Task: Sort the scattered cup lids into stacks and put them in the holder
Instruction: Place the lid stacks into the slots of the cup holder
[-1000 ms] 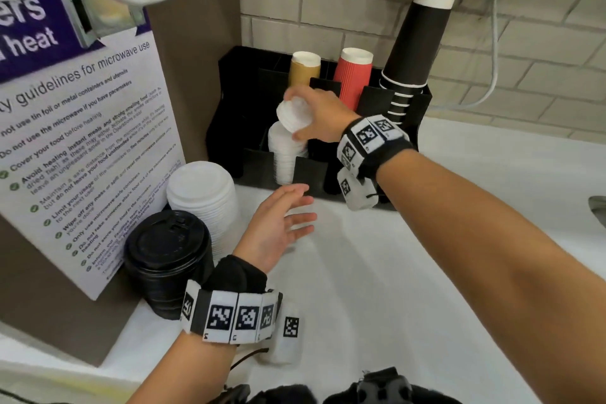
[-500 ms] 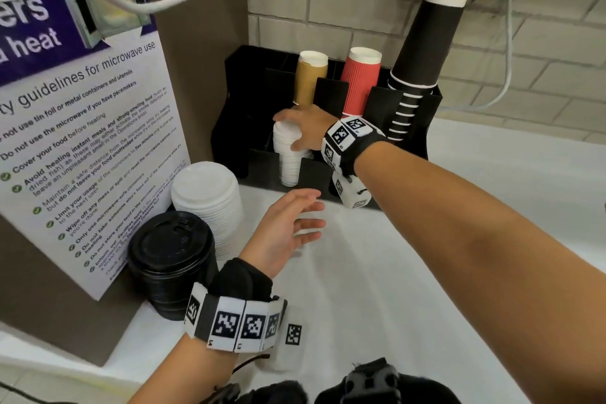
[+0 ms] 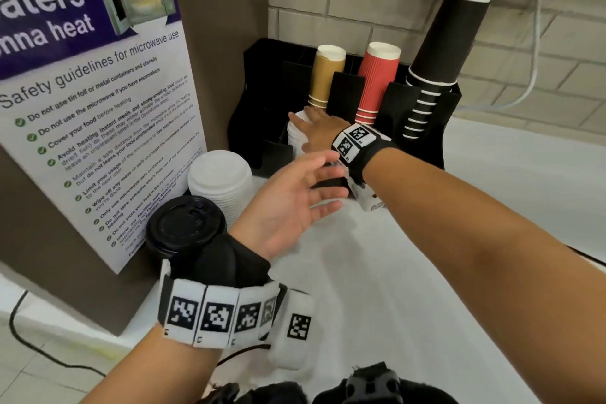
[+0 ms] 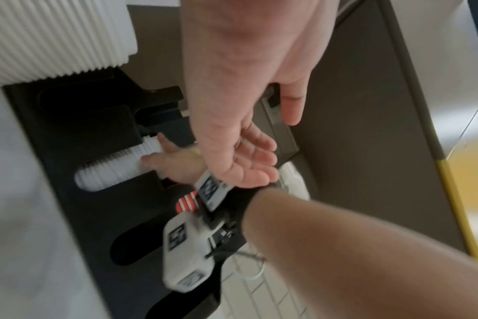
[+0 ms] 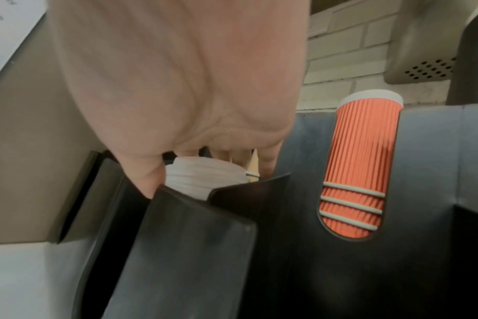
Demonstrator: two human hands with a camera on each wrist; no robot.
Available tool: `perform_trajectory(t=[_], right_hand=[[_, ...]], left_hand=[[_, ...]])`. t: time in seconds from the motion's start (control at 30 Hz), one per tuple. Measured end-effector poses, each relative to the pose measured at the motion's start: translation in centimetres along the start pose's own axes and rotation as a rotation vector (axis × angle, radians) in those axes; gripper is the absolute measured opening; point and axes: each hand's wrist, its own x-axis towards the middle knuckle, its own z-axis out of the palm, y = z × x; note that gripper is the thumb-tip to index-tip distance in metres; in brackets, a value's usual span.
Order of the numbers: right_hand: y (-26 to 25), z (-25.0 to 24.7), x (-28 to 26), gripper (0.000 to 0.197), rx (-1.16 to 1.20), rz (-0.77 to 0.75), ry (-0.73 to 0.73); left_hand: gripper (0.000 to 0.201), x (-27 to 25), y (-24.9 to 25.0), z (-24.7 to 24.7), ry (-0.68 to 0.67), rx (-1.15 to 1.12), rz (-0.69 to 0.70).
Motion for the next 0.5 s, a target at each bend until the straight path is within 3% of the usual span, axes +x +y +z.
perform_trajectory(t=[0.13,0.27,0.37,0.43,0.5], right_hand=[[-0.2,0.9,-0.4,0.078,0.048,-0.004,0.123],[0.0,-0.1,-1.8,0.092,0.099,-0.021,0.306],[-1.4,-1.2,-4.3,0.071,0.265,-0.126,0.487],[-3.1,-1.0,-6.6,0.043,0.434,-0.280,0.434],[-5.3,0.3,-9.2,0.027,0.545,-0.411,0.201]], left_hand=[[0.019,-2.2,3.5,-0.7,0.063,-0.032,0.133],[0.014,-4.6,6.0,-2.8,0.210,-0.030,0.222],[0.013,-6.2,7.1,-4.2,0.318,-0.083,0.250],[0.016,-7.4,7.3,-4.6,0.376,-0.088,0.248],[0.024,-8.6,7.1,-4.8,0.426,-0.096,0.235]])
